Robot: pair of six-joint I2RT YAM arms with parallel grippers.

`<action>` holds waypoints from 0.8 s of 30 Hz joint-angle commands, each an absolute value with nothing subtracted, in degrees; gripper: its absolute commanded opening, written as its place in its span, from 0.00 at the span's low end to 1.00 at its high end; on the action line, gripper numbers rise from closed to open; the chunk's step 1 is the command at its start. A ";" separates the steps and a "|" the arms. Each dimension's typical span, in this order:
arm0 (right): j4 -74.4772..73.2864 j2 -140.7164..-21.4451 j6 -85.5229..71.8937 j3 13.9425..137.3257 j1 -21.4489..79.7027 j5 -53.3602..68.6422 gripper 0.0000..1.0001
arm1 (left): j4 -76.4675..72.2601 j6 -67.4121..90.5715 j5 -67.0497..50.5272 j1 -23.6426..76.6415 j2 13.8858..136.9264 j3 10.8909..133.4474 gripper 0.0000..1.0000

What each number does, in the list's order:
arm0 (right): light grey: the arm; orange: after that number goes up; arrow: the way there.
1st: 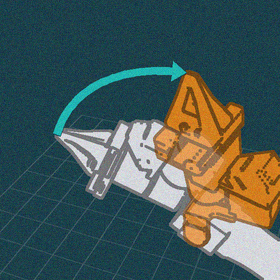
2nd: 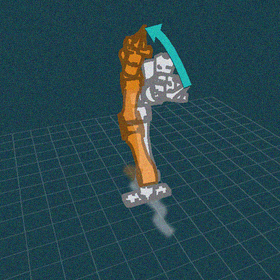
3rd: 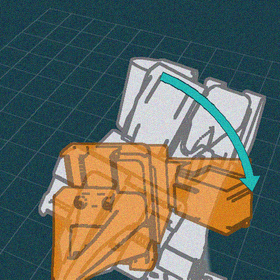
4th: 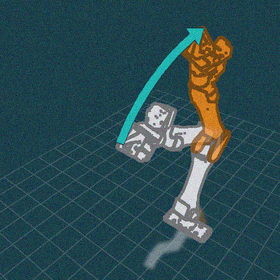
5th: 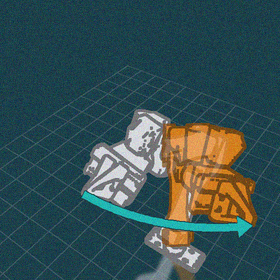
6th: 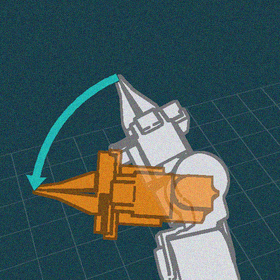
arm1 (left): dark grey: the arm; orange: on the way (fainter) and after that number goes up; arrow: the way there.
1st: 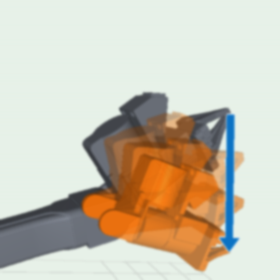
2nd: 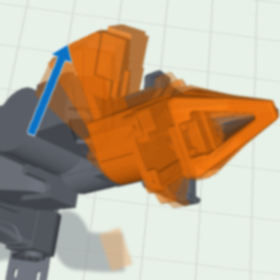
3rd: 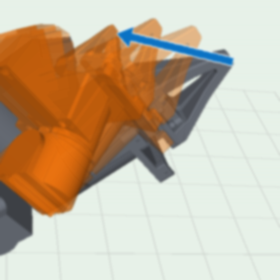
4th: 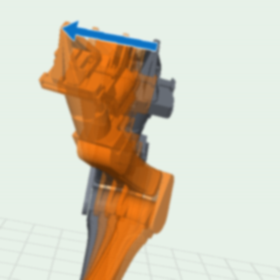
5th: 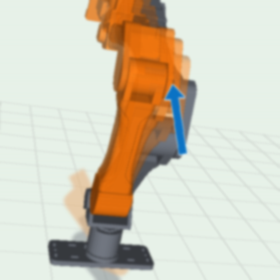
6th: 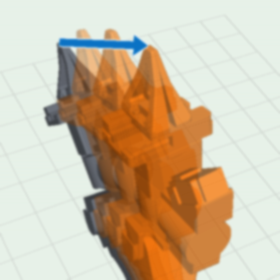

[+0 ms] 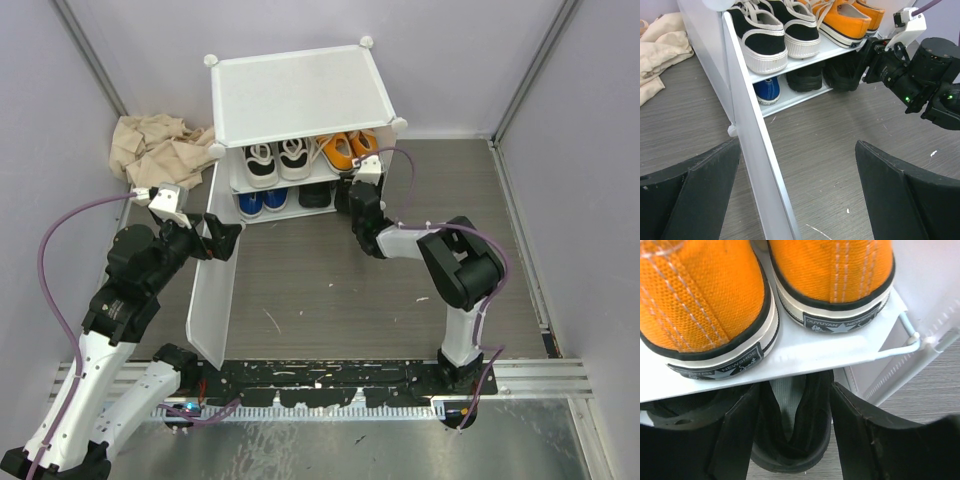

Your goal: Place and organize the shoes in the shoe cabinet

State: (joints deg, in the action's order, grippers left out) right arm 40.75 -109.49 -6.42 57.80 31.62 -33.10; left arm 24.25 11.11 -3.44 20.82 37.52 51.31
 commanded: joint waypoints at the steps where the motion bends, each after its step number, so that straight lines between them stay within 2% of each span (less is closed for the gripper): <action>1: 42.84 -102.55 -9.59 56.22 31.11 -28.63 0.66 | 36.66 9.09 -2.72 20.66 39.38 47.96 0.98; 8: 33.87 -92.55 -14.21 51.97 31.20 -17.56 0.69 | 36.69 9.14 -2.65 20.65 38.99 47.99 0.98; 10: 30.05 -89.82 -15.17 50.70 31.22 -17.17 0.65 | 36.67 9.10 -2.69 20.70 38.86 47.99 0.98; 15: 26.53 -86.55 -16.50 45.38 31.20 -20.60 0.32 | 36.65 9.06 -2.85 20.72 38.76 47.99 0.98; 18: 25.54 -87.85 -17.38 44.55 31.20 -20.61 0.05 | 36.66 9.13 -2.80 20.67 38.89 47.92 0.98; 19: 25.35 -88.72 -17.65 44.70 31.20 -20.33 0.02 | 36.68 9.11 -2.69 20.73 38.93 47.98 0.98; 24: 27.32 -94.32 -19.53 46.90 31.20 -18.69 0.01 | 36.74 9.04 -2.27 20.66 39.28 48.07 0.98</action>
